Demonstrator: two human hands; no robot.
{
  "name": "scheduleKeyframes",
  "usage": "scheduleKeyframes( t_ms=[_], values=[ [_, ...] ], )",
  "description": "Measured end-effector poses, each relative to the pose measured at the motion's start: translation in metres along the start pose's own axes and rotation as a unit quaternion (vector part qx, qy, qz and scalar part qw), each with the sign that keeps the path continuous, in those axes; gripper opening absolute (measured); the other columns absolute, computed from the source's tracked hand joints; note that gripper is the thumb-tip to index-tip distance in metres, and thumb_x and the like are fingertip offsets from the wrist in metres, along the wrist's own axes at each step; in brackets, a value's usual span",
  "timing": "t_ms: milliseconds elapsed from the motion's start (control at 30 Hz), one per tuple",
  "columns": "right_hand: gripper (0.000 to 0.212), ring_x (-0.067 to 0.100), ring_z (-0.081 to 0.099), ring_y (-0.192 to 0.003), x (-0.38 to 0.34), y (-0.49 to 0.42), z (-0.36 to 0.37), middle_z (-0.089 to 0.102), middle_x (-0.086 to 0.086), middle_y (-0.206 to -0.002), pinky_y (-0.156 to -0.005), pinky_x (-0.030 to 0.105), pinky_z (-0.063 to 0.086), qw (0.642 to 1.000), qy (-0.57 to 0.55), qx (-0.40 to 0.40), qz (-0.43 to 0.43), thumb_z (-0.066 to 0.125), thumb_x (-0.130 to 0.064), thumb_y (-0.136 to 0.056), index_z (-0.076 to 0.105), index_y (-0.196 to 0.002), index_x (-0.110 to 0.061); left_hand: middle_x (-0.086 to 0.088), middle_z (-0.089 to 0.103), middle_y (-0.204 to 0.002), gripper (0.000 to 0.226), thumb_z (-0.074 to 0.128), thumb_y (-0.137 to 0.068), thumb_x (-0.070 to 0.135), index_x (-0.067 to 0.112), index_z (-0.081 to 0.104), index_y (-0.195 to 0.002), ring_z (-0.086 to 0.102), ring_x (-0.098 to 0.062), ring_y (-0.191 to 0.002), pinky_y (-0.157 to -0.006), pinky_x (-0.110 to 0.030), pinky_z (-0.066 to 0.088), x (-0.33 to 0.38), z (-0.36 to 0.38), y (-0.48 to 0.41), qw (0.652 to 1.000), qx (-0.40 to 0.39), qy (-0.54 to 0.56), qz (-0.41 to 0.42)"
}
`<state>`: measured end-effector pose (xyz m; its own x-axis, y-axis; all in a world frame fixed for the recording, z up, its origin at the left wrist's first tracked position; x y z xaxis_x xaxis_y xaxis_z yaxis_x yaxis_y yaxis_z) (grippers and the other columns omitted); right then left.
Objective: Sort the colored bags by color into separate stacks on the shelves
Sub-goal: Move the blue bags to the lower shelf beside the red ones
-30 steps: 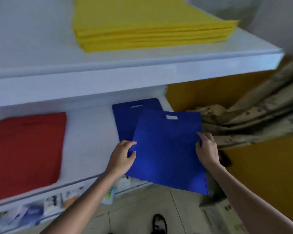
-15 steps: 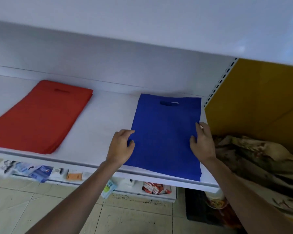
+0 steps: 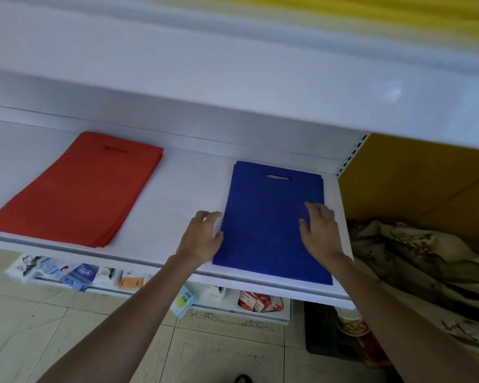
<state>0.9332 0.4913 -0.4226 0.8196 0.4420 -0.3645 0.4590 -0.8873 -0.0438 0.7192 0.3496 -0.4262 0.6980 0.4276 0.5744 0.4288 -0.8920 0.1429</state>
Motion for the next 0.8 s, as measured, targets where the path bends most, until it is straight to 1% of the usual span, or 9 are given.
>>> scheduleKeyframes(
  t_ms=[100, 167, 233, 300, 400, 467, 600, 667, 800],
  values=[
    [0.044, 0.025, 0.035, -0.129, -0.064, 0.008, -0.013, 0.042, 0.012, -0.139, -0.105, 0.033, 0.034, 0.995, -0.078, -0.020, -0.059, 0.047, -0.014, -0.095, 0.040, -0.138, -0.007, -0.010, 0.044, -0.130, 0.042, 0.054, -0.090, 0.013, 0.013, 0.048, -0.131, 0.055, -0.023, -0.107, -0.094, -0.028, 0.043, -0.016, -0.047, 0.023, 0.999, 0.038, 0.023, -0.004],
    [0.044, 0.023, 0.037, -0.129, -0.118, 0.012, -0.019, 0.042, 0.010, -0.138, -0.104, 0.031, 0.035, 0.989, -0.119, -0.025, -0.089, 0.047, -0.011, -0.095, 0.040, -0.137, -0.007, -0.010, 0.048, -0.122, 0.038, 0.055, -0.088, 0.010, 0.012, 0.052, -0.126, 0.058, -0.022, -0.097, -0.086, -0.027, 0.043, -0.034, -0.086, 0.042, 0.997, 0.067, 0.034, -0.007],
    [0.043, 0.023, 0.041, -0.126, -0.178, 0.017, -0.022, 0.045, 0.010, -0.135, -0.101, 0.030, 0.037, 0.980, -0.153, -0.020, -0.124, 0.047, -0.008, -0.094, 0.042, -0.136, -0.007, -0.011, 0.050, -0.116, 0.035, 0.055, -0.086, 0.007, 0.010, 0.055, -0.122, 0.059, -0.024, -0.093, -0.082, -0.028, 0.043, -0.059, -0.128, 0.065, 0.995, 0.088, 0.033, -0.015],
    [0.040, 0.023, 0.050, -0.115, -0.241, 0.026, -0.020, 0.051, 0.009, -0.127, -0.097, 0.034, 0.043, 0.969, -0.186, -0.027, -0.160, 0.046, -0.006, -0.092, 0.048, -0.132, -0.009, -0.012, 0.052, -0.111, 0.034, 0.056, -0.085, 0.006, 0.009, 0.058, -0.119, 0.058, -0.027, -0.092, -0.083, -0.030, 0.044, -0.088, -0.171, 0.091, 0.993, 0.115, 0.020, -0.026],
    [0.040, 0.024, 0.060, -0.096, -0.344, 0.046, -0.010, 0.060, 0.009, -0.114, -0.086, 0.037, 0.048, 0.951, -0.204, -0.075, -0.222, 0.048, -0.004, -0.088, 0.052, -0.127, -0.011, -0.011, 0.054, -0.111, 0.033, 0.057, -0.085, 0.008, 0.010, 0.059, -0.118, 0.058, -0.026, -0.095, -0.087, -0.031, 0.044, -0.137, -0.237, 0.139, 0.988, 0.143, 0.000, -0.053],
    [0.042, 0.025, 0.062, -0.092, -0.414, 0.061, -0.006, 0.063, 0.007, -0.108, -0.085, 0.037, 0.049, 0.938, -0.207, -0.082, -0.267, 0.051, -0.004, -0.085, 0.053, -0.126, -0.012, -0.011, 0.055, -0.113, 0.033, 0.057, -0.086, 0.007, 0.010, 0.059, -0.118, 0.058, -0.024, -0.097, -0.088, -0.028, 0.043, -0.169, -0.285, 0.171, 0.984, 0.163, -0.012, -0.066],
    [0.040, 0.024, 0.063, -0.084, -0.549, 0.094, -0.014, 0.065, 0.005, -0.102, -0.081, 0.039, 0.051, 0.905, -0.249, -0.084, -0.334, 0.053, -0.004, -0.083, 0.056, -0.121, -0.014, -0.008, 0.054, -0.117, 0.032, 0.056, -0.088, 0.011, 0.012, 0.057, -0.120, 0.056, -0.018, -0.098, -0.080, -0.019, 0.039, -0.218, -0.386, 0.236, 0.965, 0.241, -0.026, -0.097],
    [0.038, 0.019, 0.058, -0.079, -0.605, 0.110, -0.026, 0.062, 0.004, -0.102, -0.079, 0.040, 0.050, 0.885, -0.276, -0.090, -0.363, 0.051, -0.004, -0.085, 0.054, -0.122, -0.014, -0.008, 0.053, -0.117, 0.032, 0.057, -0.088, 0.013, 0.012, 0.056, -0.121, 0.055, -0.018, -0.099, -0.080, -0.023, 0.040, -0.233, -0.432, 0.264, 0.954, 0.280, -0.033, -0.104],
    [0.037, 0.014, 0.056, -0.083, -0.695, 0.129, -0.054, 0.062, 0.004, -0.106, -0.080, 0.038, 0.051, 0.854, -0.299, -0.070, -0.420, 0.049, -0.008, -0.089, 0.052, -0.126, -0.013, -0.009, 0.054, -0.114, 0.035, 0.059, -0.087, 0.015, 0.012, 0.056, -0.121, 0.055, -0.022, -0.101, -0.082, -0.030, 0.045, -0.247, -0.506, 0.300, 0.934, 0.337, -0.055, -0.105]
  ],
)
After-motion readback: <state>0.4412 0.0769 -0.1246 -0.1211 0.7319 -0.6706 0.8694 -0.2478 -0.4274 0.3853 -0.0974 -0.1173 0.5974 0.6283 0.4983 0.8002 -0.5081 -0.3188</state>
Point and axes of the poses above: each hand's wrist, its own y-axis away from the middle knuckle, its own z-axis out of the palm, x = y × z, the point moved 4 cm from there along -y, towards the middle knuckle
